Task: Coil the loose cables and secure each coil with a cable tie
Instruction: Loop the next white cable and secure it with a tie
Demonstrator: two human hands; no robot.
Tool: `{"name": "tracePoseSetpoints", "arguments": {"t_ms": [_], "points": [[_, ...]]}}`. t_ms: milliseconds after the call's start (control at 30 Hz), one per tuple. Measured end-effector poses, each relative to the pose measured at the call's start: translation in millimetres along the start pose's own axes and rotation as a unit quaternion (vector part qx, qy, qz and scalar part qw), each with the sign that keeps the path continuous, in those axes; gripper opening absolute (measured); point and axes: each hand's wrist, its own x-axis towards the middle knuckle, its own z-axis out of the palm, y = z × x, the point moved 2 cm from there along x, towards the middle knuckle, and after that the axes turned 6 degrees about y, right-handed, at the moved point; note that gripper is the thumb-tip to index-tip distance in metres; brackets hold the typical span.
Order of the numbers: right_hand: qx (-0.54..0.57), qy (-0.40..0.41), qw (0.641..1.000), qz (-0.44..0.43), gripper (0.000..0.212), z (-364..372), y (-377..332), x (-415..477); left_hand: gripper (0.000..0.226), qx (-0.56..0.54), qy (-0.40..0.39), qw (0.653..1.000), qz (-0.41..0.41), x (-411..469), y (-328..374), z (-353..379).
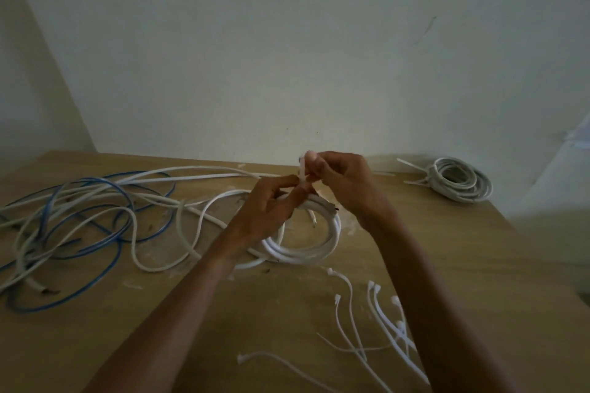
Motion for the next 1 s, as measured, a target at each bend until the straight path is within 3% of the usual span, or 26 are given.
{"name": "tracePoseSetpoints", "arguments": {"t_ms": [133,433,533,700,767,900,1000], "points": [[0.021,0.050,0.999,-0.005,0.010,0.0,1.7,0.4,0.029,-0.005,-0.011,1.000,-0.011,-2.7,0.6,13.7],[-0.016,0.179,0.983,-0.035,0.012,8.0,10.0,-3.9,0.034,-0.016,-0.018,0.999,-0.030,-4.5,-0.5,24.1],[-0.033,0.194,0.978,-0.069,0.012,11.4,7.1,-4.3,0.041,-0.062,-0.006,0.996,-0.056,-3.6,-2.7,21.8],[0.034,0.196,0.975,-0.098,0.010,10.4,-0.3,-3.5,0.031,-0.116,-0.016,0.991,-0.057,-2.0,8.8,15.4],[0.070,0.199,0.974,-0.077,0.012,11.9,3.3,-4.2,0.032,-0.110,-0.034,0.991,-0.063,-1.8,7.9,10.0],[0.161,0.195,0.966,0.047,0.017,18.8,22.0,-8.1,0.030,-0.070,-0.067,0.993,-0.071,-8.3,-0.8,10.7],[0.122,0.202,0.972,0.012,0.013,16.5,14.4,-5.3,0.031,-0.108,-0.043,0.989,-0.088,-7.6,-3.2,12.8]]}}
